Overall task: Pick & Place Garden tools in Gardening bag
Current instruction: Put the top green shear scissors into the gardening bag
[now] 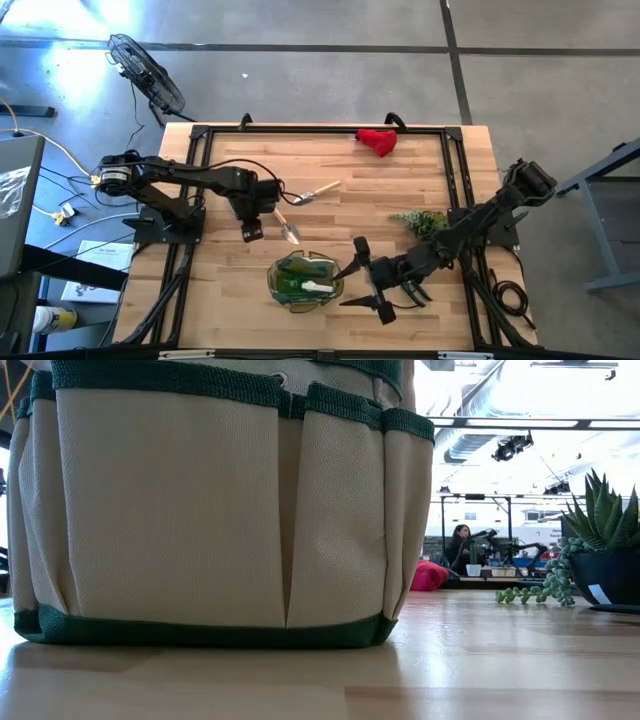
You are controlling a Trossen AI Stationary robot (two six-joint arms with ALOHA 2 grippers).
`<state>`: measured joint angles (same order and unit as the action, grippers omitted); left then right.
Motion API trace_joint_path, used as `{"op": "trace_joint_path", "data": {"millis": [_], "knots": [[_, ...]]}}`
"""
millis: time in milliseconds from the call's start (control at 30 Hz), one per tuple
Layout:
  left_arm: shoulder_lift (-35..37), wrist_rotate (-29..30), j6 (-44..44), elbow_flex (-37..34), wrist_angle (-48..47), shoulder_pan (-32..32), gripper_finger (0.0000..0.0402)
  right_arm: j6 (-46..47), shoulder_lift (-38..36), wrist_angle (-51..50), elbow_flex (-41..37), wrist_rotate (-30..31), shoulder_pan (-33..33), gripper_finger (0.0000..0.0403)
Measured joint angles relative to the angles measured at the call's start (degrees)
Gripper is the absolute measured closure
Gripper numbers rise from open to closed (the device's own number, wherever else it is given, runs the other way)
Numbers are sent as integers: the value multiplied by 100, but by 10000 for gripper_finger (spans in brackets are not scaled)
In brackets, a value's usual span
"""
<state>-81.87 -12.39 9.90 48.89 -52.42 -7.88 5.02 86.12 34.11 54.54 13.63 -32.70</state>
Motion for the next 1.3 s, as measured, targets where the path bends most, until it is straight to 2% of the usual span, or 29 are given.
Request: {"op": "trace_joint_path", "data": {"millis": [267,400,567,767,967,1033,1300], "knots": [[0,1085,-915,843,-1553,0,249,-638,-701,-123,0,176,343,151],[2,1259,-1092,1177,-2085,2,249,-685,-1015,-592,2,141,545,151],[2,1101,-1448,1231,-2576,2,249,-945,-1277,-1293,2,146,884,151],[2,1226,-2305,1173,-2485,0,249,-1112,-1339,-2044,2,143,1449,151],[2,2477,-3331,1173,-2228,0,249,-1002,-1339,-2659,2,116,2026,151],[2,2694,-3584,1173,-2145,-4,249,-936,-1339,-2762,2,54,2183,151],[2,2709,-4761,1128,-1847,-2,249,-914,-1299,-2830,-4,-789,2494,151]]}}
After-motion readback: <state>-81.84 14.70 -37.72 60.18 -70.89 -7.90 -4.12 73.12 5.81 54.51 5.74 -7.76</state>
